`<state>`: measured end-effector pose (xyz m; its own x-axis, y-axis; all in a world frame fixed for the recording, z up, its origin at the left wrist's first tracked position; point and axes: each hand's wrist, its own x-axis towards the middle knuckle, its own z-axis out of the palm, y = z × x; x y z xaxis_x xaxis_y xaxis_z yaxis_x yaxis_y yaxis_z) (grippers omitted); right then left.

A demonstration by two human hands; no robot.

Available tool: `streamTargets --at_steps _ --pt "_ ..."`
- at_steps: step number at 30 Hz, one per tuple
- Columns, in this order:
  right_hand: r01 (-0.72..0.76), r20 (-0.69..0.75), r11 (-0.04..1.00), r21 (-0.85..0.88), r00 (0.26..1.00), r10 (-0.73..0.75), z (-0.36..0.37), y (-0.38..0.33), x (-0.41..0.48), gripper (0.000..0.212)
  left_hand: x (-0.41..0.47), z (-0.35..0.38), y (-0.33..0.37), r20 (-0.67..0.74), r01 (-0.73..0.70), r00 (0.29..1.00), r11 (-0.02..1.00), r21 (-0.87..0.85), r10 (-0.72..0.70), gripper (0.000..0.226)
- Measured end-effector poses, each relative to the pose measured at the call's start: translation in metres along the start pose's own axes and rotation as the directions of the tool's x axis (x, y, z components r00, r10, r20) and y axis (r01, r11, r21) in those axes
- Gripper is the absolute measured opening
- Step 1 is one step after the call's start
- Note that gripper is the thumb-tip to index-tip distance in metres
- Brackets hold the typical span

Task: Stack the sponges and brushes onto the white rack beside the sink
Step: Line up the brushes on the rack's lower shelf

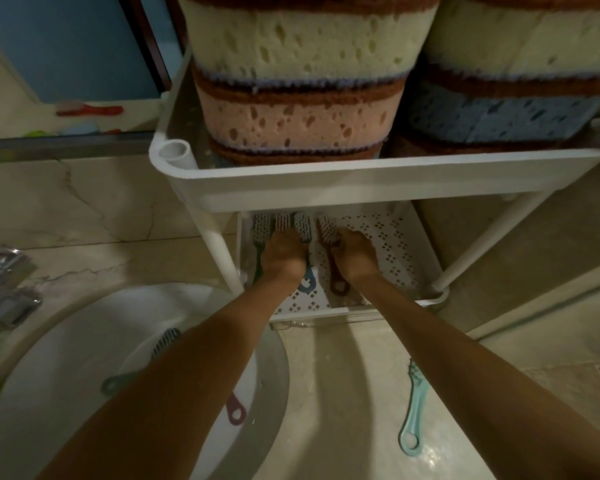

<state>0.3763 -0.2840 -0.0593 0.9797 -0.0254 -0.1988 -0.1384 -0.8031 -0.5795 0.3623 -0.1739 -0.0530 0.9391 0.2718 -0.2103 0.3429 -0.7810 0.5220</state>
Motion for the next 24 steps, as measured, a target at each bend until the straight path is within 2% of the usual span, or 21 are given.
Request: streamTargets --at_steps 6,14,18,24 --pt "0.006 -0.016 0.986 0.165 1.0 -0.004 0.01 -0.008 0.007 0.023 0.001 -0.003 -0.003 -0.028 0.002 1.0 0.998 -0.055 -0.004 0.031" --pt "0.038 -0.047 0.985 0.167 0.998 -0.031 0.01 -0.008 0.012 0.022 0.008 0.001 -0.002 -0.022 0.045 0.999 0.999 -0.028 -0.046 0.028" --pt "0.048 -0.061 0.996 0.074 0.997 -0.044 0.01 -0.01 0.008 0.025 0.004 0.0 -0.001 -0.04 0.024 0.999 0.997 -0.072 -0.026 0.027" --pt "0.011 -0.101 0.99 0.138 0.995 0.003 0.01 -0.011 0.008 0.029 -0.009 -0.006 -0.003 -0.065 -0.025 0.998 0.997 -0.07 0.02 0.029"
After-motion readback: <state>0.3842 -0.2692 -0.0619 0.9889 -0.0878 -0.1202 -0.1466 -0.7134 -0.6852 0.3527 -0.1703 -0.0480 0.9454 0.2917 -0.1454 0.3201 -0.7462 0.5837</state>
